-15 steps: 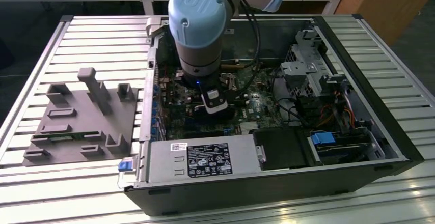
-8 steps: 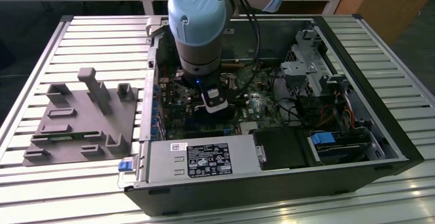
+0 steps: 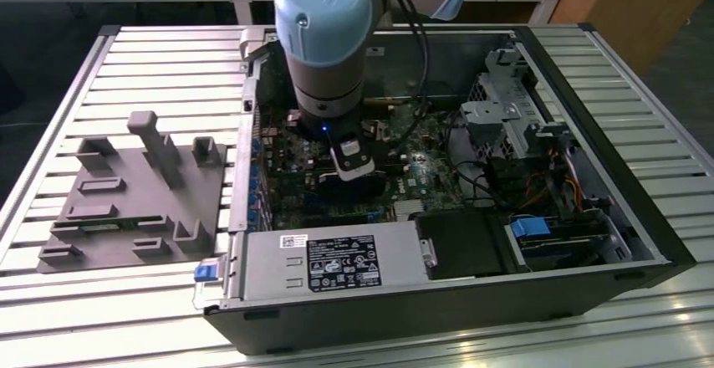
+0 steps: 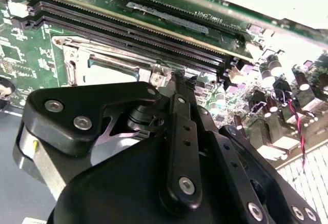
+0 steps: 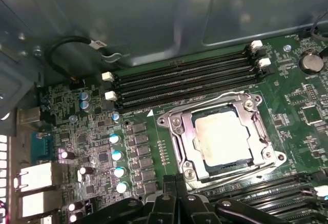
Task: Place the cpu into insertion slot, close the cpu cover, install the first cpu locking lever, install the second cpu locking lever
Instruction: 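Install the second cpu locking lever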
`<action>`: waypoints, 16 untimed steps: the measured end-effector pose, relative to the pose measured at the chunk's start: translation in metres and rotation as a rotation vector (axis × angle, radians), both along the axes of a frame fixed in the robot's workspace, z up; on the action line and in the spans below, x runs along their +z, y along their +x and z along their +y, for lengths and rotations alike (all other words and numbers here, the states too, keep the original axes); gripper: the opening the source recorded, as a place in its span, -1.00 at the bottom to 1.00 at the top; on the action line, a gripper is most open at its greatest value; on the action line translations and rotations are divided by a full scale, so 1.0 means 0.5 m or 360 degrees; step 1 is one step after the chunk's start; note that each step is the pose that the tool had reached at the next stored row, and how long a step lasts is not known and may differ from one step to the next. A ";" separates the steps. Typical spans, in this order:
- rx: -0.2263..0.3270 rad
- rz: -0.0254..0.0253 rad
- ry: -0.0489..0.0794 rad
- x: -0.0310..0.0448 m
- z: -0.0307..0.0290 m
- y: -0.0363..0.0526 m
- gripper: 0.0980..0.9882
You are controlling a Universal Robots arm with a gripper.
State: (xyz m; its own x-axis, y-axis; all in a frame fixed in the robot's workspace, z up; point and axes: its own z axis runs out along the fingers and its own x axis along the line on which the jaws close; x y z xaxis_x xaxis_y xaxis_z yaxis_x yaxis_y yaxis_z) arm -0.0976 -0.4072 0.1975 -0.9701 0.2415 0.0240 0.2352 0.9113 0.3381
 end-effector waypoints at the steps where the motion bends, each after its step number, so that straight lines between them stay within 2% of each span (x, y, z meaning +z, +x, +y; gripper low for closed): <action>1: 0.0000 0.00000 -0.0004 0.003 0.000 0.000 -0.99; 5: -0.0002 0.00003 -0.0038 0.014 0.000 0.000 -0.99; 7: -0.0004 0.00002 -0.0048 0.019 0.000 0.001 -0.99; 10: -0.0009 0.00000 -0.0052 0.024 0.000 0.004 -0.99; 16: -0.0020 0.00004 -0.0052 0.024 0.000 0.024 -0.99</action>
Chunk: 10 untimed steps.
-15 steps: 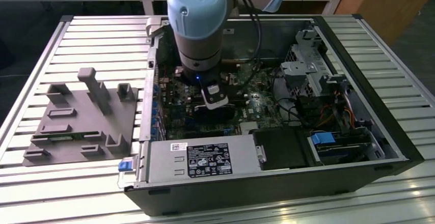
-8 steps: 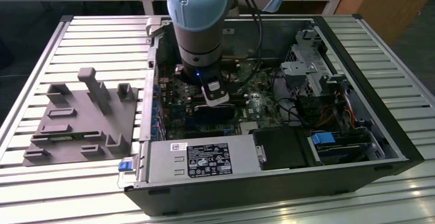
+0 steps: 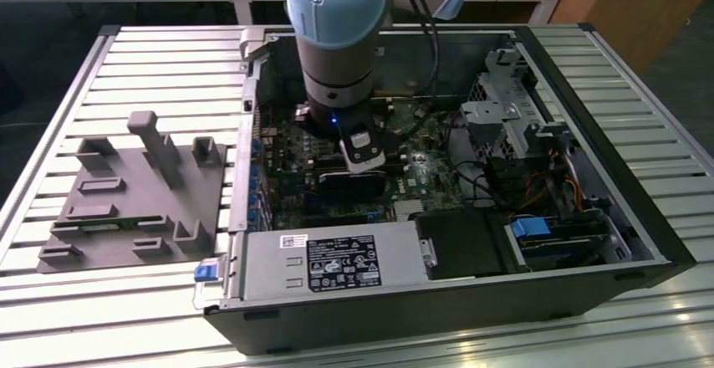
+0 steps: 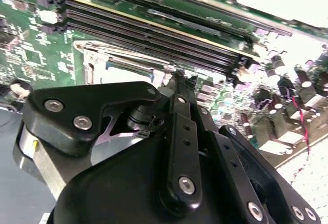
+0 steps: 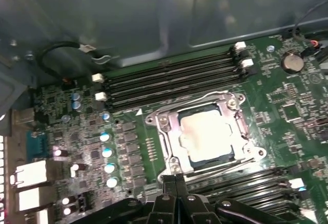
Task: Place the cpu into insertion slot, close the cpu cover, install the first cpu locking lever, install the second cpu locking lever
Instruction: 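Install the second cpu locking lever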
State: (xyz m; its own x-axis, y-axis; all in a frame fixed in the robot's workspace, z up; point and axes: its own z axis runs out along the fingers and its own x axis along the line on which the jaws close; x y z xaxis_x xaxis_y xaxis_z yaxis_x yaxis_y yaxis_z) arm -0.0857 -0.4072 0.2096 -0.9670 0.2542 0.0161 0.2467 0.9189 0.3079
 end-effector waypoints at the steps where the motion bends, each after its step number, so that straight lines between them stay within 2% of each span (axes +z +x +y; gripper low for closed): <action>1: -0.0001 0.00001 0.0000 0.000 0.000 0.004 -0.99; 10: -0.0011 0.00026 0.0000 0.000 0.000 0.042 -0.99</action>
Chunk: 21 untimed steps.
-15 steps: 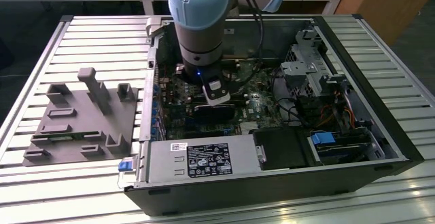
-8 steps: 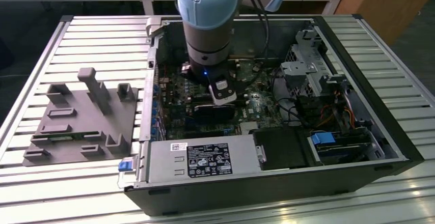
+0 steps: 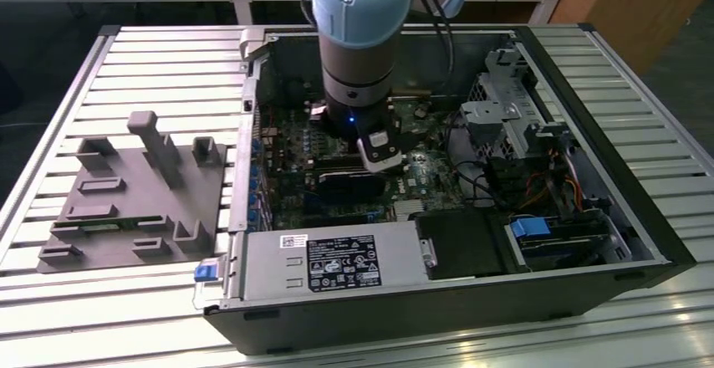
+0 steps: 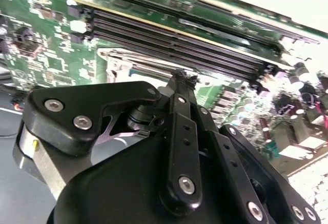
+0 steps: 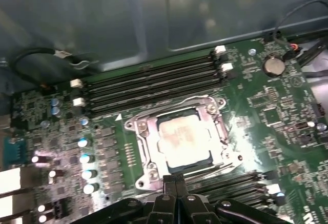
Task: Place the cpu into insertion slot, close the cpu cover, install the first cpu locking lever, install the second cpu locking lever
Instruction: 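Install the second cpu locking lever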
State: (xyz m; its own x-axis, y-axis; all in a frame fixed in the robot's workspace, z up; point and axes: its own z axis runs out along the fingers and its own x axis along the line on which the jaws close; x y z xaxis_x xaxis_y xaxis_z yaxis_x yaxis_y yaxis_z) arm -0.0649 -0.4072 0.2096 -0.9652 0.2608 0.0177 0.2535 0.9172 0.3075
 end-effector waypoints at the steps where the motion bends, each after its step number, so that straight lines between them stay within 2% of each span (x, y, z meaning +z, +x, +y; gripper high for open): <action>1: -0.0001 0.00005 0.0000 0.000 0.000 0.004 -0.99; 4: -0.0004 0.00017 -0.0001 0.000 0.000 0.015 -0.99; 6: -0.0004 0.00018 -0.0010 0.000 0.001 0.017 -0.99; 10: -0.0004 0.00018 -0.0052 0.000 0.012 0.018 -0.99; 13: -0.0004 0.00018 -0.0087 0.000 0.025 0.019 -0.99; 18: -0.0004 0.00018 -0.0123 0.000 0.053 0.020 -0.99; 21: -0.0004 0.00017 -0.0157 0.000 0.067 0.021 -0.99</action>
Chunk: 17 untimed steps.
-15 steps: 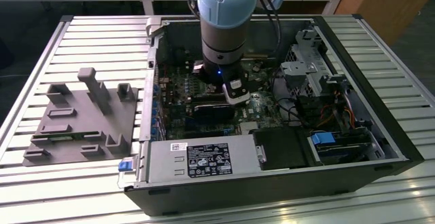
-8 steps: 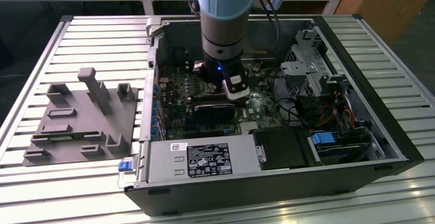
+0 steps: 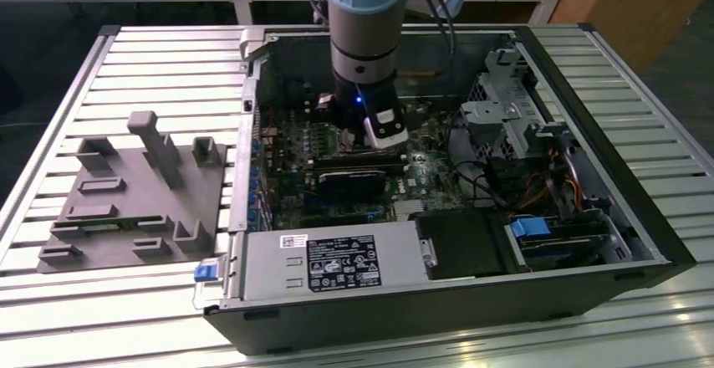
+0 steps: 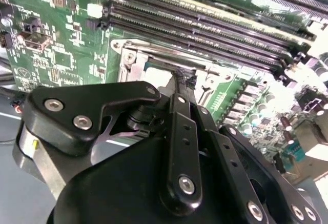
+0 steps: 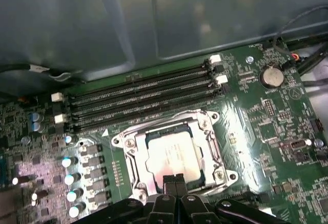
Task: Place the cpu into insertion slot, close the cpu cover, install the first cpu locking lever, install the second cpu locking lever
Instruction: 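Install the second cpu locking lever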
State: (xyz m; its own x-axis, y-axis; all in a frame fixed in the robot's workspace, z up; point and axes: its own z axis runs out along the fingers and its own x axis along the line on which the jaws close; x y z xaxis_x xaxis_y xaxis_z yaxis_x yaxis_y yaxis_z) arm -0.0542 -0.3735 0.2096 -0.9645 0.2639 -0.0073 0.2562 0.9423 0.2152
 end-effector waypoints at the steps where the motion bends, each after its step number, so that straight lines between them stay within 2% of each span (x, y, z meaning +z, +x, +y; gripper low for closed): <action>1: 0.0000 0.00000 -0.0017 0.000 0.004 0.001 -0.99; 3: 0.0000 -0.00001 -0.0047 0.000 0.009 0.002 -0.99; 4: 0.0000 0.00000 -0.0054 0.000 0.011 0.002 -0.99; 11: 0.0000 0.00042 -0.0061 0.000 0.021 0.014 -0.99; 17: 0.0000 0.00058 -0.0077 0.000 0.038 0.018 -0.99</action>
